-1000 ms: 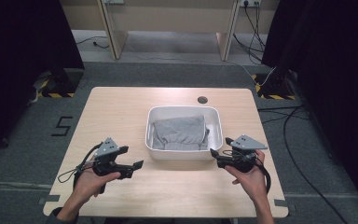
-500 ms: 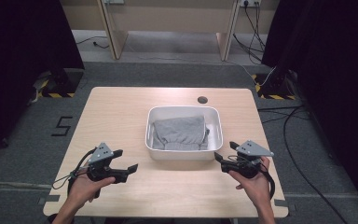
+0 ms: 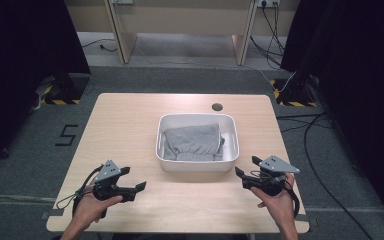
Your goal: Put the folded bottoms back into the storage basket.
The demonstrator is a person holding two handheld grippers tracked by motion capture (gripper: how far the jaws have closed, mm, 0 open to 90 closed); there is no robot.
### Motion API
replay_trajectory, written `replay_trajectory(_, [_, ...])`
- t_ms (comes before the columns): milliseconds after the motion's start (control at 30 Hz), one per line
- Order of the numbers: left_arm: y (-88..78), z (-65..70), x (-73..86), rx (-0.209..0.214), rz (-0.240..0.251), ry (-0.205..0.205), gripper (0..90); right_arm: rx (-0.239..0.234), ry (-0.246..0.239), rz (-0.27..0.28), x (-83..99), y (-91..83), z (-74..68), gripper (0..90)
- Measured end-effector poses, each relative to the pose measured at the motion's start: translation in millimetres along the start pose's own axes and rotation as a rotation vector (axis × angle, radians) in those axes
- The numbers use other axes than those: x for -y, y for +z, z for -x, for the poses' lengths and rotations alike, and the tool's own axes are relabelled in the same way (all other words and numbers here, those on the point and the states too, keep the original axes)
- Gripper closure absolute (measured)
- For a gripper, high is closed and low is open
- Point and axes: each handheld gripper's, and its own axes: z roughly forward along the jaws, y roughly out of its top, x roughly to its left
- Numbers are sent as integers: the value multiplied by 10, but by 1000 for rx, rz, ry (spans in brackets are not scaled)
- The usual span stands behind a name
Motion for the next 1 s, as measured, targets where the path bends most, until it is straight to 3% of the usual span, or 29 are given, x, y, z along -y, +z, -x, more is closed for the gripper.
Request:
replay_trajectory(300, [49, -49, 187, 3, -6, -40, 162, 11, 22, -14, 116, 24, 29, 274])
replay_trajectory(500, [73, -30, 276, 6, -1, -19, 162, 21, 46, -31, 285, -17, 10, 271])
replay_trajectory(1000, [100, 11, 452, 2, -43, -24, 162, 18, 46, -80, 584, -85, -56, 271])
